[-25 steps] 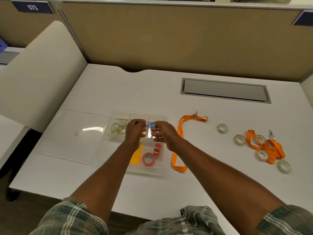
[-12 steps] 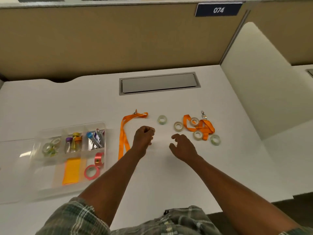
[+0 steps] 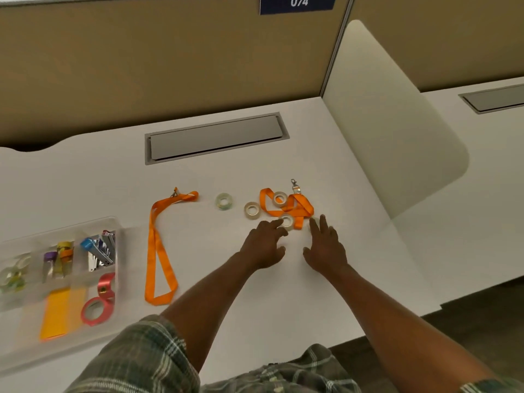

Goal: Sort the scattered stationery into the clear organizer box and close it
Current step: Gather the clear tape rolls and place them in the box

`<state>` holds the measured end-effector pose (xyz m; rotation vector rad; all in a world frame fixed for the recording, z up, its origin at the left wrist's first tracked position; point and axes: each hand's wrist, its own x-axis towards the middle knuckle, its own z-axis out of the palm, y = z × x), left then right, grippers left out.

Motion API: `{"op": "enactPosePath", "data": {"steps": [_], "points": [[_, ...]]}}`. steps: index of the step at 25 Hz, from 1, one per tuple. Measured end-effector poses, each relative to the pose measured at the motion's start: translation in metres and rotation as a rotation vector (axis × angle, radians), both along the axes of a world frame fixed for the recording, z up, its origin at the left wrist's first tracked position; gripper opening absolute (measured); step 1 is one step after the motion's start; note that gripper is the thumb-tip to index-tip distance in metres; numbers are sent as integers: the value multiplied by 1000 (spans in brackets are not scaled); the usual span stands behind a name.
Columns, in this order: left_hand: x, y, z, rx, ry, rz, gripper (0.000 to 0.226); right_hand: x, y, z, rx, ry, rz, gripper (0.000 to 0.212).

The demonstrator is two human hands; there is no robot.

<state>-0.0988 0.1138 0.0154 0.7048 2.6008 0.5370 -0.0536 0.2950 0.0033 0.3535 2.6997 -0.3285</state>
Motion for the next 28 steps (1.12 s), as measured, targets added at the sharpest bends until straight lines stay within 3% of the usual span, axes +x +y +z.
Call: {"op": "enactPosePath", "data": {"steps": [5,11,16,21,25,28], "points": [[-4,18,-15,-297,-8,-163,68,3,7,-3,0,5,51,75],[6,-6,-23,-235,65,-64,63,6,-12,-5,24,76,57,56],[24,-54,-28,-276,177,-58,42,14,-48,-10,-15,87,58,55],[39,-106,-30,-246,123,-62,53,15,-100,-8,-67,60,142,50],[47,-147,-27,-75,13,108,44,3,-151,2,-307,36,35,47],[48,-190,-10,228,-169,427,44,-11,-197,12,-802,-39,-395,28]]}}
